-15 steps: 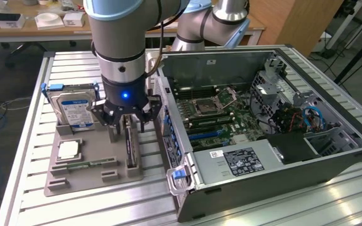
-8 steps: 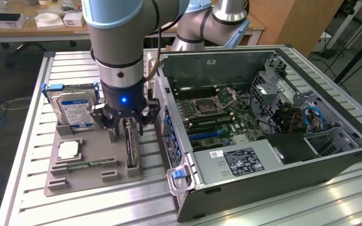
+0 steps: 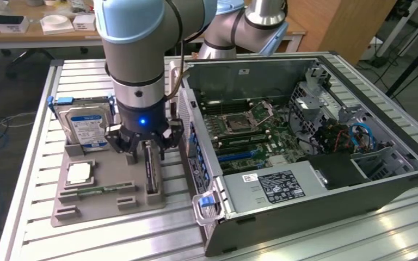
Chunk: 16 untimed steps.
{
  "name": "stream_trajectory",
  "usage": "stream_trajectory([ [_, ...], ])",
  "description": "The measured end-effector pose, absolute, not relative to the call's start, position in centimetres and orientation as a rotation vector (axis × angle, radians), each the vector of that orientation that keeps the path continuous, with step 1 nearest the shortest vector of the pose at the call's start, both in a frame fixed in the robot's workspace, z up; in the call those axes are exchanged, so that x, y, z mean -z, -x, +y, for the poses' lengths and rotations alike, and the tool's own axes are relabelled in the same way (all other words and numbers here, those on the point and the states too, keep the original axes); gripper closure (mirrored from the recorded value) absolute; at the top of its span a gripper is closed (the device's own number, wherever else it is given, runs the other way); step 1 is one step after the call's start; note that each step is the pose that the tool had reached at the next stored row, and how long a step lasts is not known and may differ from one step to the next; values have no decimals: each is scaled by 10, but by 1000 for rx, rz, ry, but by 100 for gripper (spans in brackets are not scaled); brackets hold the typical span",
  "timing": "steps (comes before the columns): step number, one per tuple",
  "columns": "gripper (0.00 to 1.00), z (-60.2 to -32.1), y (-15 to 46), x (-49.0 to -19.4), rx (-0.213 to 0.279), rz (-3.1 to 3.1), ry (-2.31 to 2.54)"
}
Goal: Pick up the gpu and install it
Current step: 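Pick up the gpu and move the gpu toward the slot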
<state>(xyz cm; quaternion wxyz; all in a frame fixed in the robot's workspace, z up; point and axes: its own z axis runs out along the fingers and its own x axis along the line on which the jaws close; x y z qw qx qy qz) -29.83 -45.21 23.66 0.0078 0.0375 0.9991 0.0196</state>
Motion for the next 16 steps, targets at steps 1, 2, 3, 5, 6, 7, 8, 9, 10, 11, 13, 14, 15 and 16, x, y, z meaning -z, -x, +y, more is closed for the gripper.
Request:
stream_trajectory([
  [1,41,-452,298,-236,-61,3123,-117],
  [2,41,-452,298,-237,-61,3123,-117],
  [3,41,-452,298,-237,-61,3123,-117],
  [5,41,-452,298,-237,-61,3123,-117],
  [6,41,-452,298,-236,-61,3123,-117],
  [7,41,-452,298,-236,-61,3123,-117],
  [8,41,-452,298,-236,-61,3123,-117],
  [9,41,-452,298,-236,-61,3123,-117],
  [10,43,-452,298,-237,-61,3123,-117],
  [11,43,-452,298,-236,-61,3123,-117],
  [13,49,-452,298,-236,-61,3123,-117],
  [14,56,-452,298,-236,-61,3123,-117],
  [15,56,-452,298,-236,-61,3123,-117],
  [16,56,-452,298,-236,-61,3123,-117],
])
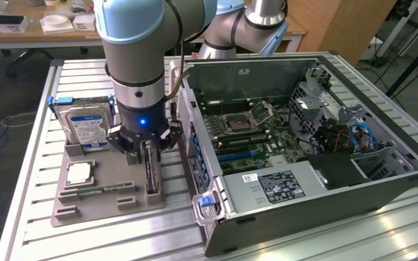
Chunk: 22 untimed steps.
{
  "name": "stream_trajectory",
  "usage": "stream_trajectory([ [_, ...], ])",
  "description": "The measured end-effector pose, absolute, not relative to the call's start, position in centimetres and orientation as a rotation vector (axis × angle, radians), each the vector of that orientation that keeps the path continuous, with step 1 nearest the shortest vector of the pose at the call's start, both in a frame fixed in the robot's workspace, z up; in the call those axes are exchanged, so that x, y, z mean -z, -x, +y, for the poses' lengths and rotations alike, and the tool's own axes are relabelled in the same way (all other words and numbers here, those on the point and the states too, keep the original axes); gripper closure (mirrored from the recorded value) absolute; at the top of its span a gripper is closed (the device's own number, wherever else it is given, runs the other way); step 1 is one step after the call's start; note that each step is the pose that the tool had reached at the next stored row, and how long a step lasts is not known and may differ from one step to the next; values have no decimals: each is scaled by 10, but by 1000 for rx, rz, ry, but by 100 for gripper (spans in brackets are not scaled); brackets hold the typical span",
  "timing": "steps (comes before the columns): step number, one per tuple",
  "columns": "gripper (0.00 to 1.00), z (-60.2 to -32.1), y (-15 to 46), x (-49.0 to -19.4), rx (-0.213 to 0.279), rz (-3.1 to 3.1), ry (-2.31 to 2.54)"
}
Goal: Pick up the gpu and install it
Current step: 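Pick up the gpu and move the gpu toward the slot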
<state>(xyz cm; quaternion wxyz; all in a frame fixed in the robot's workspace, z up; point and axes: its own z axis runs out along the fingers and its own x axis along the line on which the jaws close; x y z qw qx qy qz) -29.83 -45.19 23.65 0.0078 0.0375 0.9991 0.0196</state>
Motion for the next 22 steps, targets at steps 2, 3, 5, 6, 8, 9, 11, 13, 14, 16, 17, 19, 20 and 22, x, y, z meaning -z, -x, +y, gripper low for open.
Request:
stream_trajectory([
  [2,57,-452,298,-236,-61,3123,-117],
  [3,64,-452,298,-236,-61,3123,-117],
  [5,70,-452,298,-236,-61,3123,-117],
  [6,70,-452,298,-236,-61,3123,-117],
  [8,70,-452,298,-236,-61,3123,-117],
  [9,70,-452,298,-236,-61,3123,-117],
  [11,72,-452,298,-237,-61,3123,-117],
  [13,74,-452,298,-236,-61,3123,-117],
  [14,74,-452,298,-236,-61,3123,-117],
  [16,74,-452,298,-237,-61,3123,-117],
  [17,74,-452,298,-236,-61,3123,-117],
  [19,74,-452,298,-236,-61,3123,-117],
  [20,74,-452,298,-236,-61,3123,-117],
  [22,74,-452,298,-236,-61,3123,-117],
])
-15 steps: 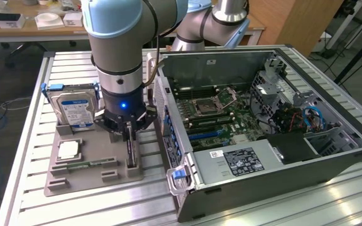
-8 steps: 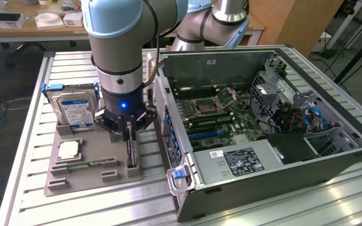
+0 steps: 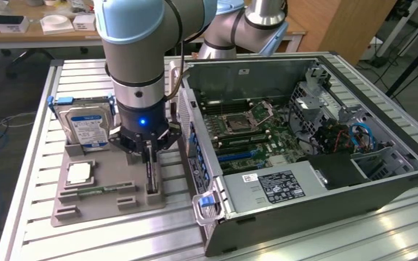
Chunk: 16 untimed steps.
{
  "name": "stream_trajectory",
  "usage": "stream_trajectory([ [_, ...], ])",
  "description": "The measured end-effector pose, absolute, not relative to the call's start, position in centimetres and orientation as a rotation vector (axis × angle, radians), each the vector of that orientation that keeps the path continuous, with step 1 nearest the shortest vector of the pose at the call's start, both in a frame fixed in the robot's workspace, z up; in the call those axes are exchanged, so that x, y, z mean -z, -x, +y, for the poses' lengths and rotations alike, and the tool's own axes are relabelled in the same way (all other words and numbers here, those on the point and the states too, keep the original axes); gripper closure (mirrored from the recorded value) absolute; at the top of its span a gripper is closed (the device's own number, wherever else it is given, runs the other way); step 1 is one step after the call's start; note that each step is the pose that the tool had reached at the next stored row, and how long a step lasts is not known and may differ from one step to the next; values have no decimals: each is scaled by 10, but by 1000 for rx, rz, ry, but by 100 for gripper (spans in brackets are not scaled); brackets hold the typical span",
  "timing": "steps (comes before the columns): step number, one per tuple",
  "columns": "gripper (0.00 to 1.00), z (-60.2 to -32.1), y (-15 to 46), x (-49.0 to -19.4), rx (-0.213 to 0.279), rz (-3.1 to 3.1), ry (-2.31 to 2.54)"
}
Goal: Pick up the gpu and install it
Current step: 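Pick up the gpu and move the gpu toward the slot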
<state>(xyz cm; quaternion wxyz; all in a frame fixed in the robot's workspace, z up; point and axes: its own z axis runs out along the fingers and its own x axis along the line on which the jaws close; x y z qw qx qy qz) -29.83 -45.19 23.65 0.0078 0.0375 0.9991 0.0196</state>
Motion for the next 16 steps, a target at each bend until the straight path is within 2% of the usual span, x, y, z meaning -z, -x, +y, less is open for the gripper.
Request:
stream_trajectory([
  [16,74,-452,291,-236,-61,3123,-117],
])
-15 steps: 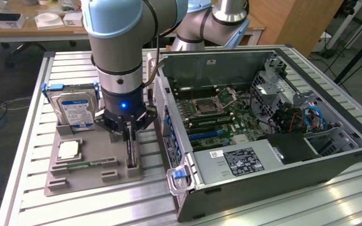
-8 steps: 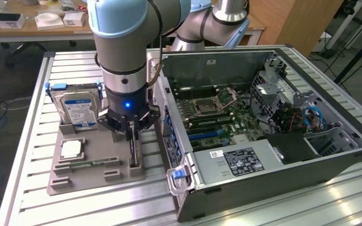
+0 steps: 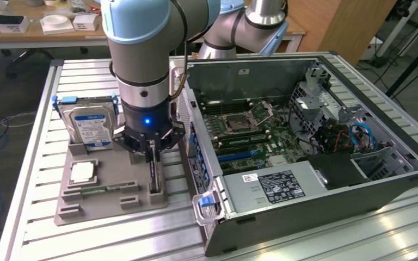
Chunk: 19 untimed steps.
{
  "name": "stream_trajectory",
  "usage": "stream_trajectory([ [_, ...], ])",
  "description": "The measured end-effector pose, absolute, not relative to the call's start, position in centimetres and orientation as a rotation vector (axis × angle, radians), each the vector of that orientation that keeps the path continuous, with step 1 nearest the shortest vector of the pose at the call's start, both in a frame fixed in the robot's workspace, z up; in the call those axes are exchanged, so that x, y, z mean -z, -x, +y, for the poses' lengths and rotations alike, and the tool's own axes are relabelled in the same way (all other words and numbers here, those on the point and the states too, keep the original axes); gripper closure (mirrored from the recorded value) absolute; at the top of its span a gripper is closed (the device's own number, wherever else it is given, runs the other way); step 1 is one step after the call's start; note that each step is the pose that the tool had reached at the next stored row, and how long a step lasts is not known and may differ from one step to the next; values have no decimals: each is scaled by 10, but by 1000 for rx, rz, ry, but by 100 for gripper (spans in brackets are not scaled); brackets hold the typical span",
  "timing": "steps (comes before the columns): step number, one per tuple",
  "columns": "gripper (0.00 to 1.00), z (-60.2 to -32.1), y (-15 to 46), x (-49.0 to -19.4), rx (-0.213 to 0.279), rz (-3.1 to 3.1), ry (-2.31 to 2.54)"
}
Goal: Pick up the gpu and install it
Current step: 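Pick up the gpu and move the gpu toward the slot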
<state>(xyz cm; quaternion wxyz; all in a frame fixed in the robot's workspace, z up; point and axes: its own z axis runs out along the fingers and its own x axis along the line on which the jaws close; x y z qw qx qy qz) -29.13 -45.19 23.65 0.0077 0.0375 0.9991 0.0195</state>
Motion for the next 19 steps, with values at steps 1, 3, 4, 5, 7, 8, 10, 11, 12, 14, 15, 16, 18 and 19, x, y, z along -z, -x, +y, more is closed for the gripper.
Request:
stream_trajectory([
  [1,74,-452,291,-236,-61,3123,-117],
  [3,74,-452,291,-236,-61,3124,-117],
  [4,74,-452,291,-237,-61,3123,-117],
  [5,74,-452,291,-237,-61,3123,-117],
  [7,74,-452,291,-241,-61,3123,-117],
  [8,74,-452,292,-244,-61,3124,-117],
  [10,74,-452,292,-248,-61,3123,-117],
  [11,74,-452,292,-250,-61,3123,-117],
  [12,74,-452,292,-252,-61,3123,-117],
  [14,74,-452,293,-252,-63,3123,-117],
  [15,74,-452,293,-252,-64,3123,-117],
  [16,74,-452,293,-252,-65,3123,-117],
  [18,74,-452,293,-252,-67,3122,-117],
  [19,74,-452,293,-252,-68,3122,-117],
])
